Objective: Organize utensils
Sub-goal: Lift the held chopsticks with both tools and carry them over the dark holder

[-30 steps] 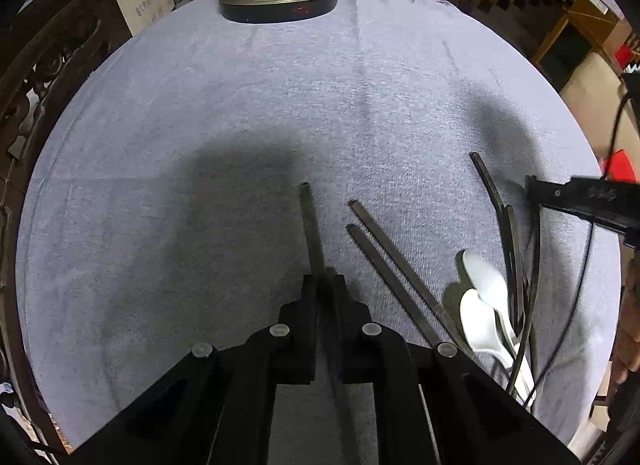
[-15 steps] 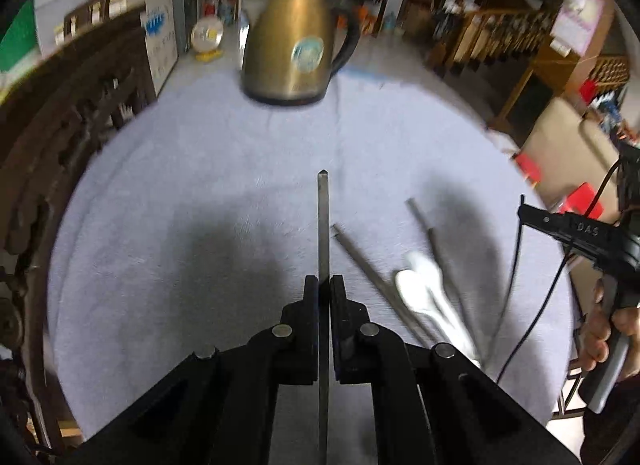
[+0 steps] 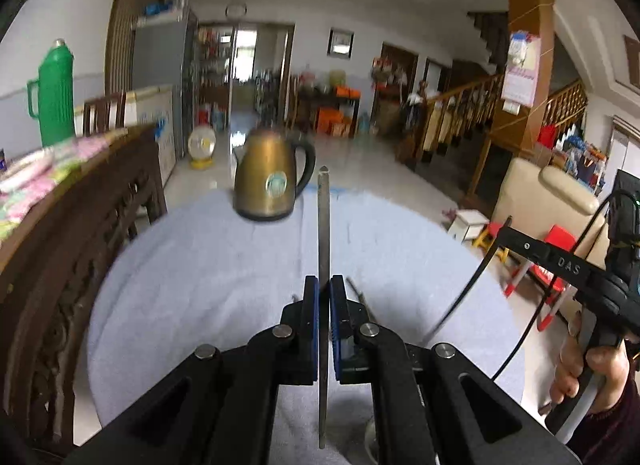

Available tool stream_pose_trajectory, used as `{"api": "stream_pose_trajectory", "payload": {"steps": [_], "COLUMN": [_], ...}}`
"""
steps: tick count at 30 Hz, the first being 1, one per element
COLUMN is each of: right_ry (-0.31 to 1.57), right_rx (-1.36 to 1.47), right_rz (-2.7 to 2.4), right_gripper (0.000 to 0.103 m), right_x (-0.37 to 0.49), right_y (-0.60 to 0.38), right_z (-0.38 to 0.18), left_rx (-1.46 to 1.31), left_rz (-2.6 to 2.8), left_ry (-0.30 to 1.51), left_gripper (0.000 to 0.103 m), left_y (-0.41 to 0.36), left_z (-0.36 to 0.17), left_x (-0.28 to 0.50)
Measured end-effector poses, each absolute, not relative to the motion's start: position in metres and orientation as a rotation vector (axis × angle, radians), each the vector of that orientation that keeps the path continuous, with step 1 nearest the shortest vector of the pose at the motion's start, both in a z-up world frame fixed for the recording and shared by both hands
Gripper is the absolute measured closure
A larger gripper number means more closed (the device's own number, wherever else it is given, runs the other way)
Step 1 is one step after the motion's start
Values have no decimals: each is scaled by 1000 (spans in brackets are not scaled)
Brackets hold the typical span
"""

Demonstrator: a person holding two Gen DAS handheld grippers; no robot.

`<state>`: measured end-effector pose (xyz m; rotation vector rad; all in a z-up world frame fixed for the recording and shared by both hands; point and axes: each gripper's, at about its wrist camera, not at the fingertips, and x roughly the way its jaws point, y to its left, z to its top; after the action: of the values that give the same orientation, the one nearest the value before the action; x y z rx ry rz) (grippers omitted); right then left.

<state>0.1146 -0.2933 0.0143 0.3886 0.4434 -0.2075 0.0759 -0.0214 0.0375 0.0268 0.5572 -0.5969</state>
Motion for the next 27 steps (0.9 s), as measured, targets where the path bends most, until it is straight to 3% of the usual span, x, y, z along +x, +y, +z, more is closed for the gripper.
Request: {"api": "stream_pose_trajectory", "payload": {"steps": [8,14,22,27], "right_ry": [244,217,273,500], "right_rx": [289,280,276,289], "right_rz": [-144,-78,-52,-131], "right_gripper": [96,96,96,96], "right_x": [63,47,40,83], "right_y": [-250,-227,-212,-236], "right_z": [75,91,81,48], "left_rx": [-36,-92,-106,-106], "left_rz": [-657,-695,-718,-716], "left_ry": [392,377,444,473], "left_gripper": [98,98,98,98], "left_y": [-13,-13,-25,-25], "left_z": [68,66,41,33], "left_x": [50,47,50,51]}}
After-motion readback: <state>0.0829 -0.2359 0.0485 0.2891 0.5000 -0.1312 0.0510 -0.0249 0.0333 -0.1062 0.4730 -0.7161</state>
